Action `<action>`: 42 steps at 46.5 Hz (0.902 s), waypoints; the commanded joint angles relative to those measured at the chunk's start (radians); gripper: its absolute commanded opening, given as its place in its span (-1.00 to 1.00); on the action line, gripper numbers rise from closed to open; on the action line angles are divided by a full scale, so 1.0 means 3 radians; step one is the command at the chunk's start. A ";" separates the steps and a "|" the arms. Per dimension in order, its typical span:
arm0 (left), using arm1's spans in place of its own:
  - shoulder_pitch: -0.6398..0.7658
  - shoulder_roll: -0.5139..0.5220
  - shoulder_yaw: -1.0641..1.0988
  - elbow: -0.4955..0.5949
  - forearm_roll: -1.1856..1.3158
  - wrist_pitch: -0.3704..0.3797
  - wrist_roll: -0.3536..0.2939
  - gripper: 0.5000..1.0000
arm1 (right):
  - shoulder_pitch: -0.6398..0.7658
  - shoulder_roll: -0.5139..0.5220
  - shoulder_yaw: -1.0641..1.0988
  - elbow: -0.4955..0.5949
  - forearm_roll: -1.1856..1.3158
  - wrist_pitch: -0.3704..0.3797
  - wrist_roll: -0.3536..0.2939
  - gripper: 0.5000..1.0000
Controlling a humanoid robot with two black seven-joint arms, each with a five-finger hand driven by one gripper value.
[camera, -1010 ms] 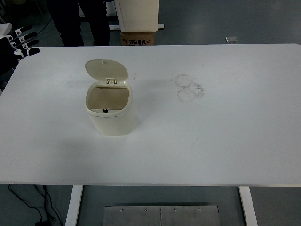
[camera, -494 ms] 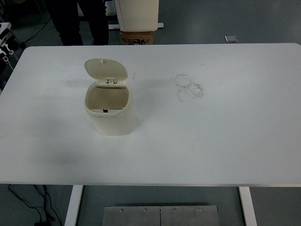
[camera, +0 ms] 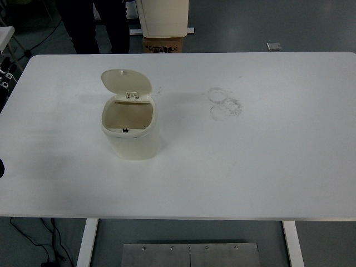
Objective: Open trash can
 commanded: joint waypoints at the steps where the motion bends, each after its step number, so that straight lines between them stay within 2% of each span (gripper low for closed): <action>1: 0.0001 -0.0017 -0.0002 0.0001 -0.0060 -0.0034 0.0001 1.00 | 0.0000 0.0000 0.0000 0.0000 0.0000 0.0000 0.0000 0.97; 15: 0.0001 -0.0022 -0.0002 0.0042 -0.0126 -0.0039 0.0001 1.00 | 0.0000 0.0000 0.0000 0.0000 0.0000 0.0000 0.0000 0.97; 24: 0.0001 -0.0140 -0.0002 0.0221 -0.0126 -0.0044 0.0022 1.00 | 0.0000 0.0000 0.0000 0.0000 0.0000 0.0000 0.0000 0.97; 42: -0.0025 -0.0237 0.0008 0.0247 -0.0126 -0.0029 0.0093 1.00 | 0.0000 0.0000 0.0000 0.0000 0.0000 0.0000 0.0000 0.97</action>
